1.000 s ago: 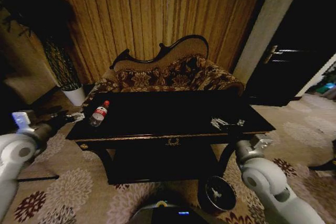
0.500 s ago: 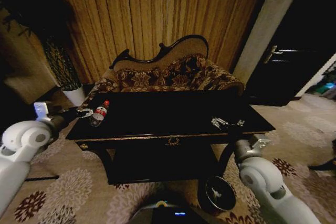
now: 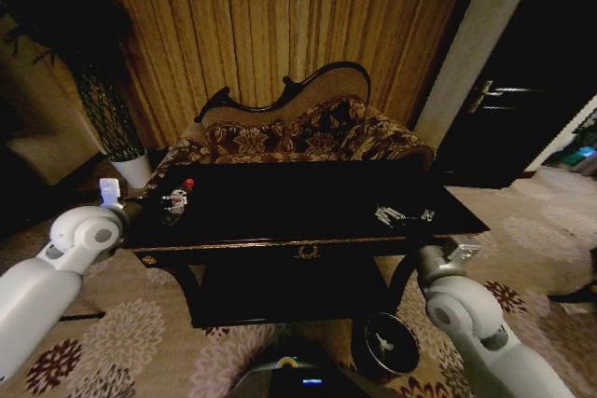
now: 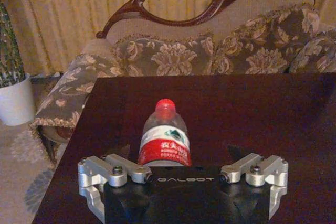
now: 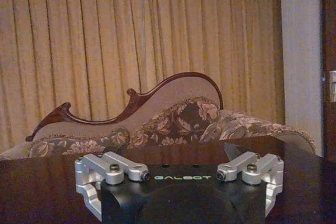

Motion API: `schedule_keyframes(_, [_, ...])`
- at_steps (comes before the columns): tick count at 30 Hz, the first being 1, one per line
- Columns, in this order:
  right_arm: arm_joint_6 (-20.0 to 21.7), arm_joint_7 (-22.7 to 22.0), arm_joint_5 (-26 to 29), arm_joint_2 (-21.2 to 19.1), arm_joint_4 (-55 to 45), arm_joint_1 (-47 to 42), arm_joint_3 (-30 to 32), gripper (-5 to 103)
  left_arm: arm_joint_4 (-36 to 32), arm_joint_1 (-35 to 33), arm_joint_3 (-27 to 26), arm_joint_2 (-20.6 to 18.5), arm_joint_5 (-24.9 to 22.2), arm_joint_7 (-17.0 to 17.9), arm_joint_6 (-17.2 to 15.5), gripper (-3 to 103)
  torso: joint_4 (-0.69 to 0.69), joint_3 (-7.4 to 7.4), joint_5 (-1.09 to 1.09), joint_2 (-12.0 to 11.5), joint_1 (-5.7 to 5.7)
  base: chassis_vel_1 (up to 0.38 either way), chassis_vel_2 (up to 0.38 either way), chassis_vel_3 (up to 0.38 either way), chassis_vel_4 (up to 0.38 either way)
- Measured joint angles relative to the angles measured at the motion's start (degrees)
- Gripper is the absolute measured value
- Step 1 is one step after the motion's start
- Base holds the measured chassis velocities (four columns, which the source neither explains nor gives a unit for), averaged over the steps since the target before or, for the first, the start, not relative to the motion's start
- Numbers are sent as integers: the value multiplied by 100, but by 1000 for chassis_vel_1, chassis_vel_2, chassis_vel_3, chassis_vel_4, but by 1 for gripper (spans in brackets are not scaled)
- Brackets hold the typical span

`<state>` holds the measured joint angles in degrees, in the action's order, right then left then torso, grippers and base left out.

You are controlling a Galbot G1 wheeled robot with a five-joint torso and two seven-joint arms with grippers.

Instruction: Move to the front of the table and place the trash on the table into the trash bin.

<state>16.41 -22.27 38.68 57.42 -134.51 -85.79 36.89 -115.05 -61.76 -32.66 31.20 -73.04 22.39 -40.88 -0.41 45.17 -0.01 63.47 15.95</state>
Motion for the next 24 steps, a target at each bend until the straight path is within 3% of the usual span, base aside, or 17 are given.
schedule_keyframes(24, [-20,-9,194,3,219,215,-27,100,168,-225,-36,123,161,1,5,100,0,0,0,1,0,0,0,0,0])
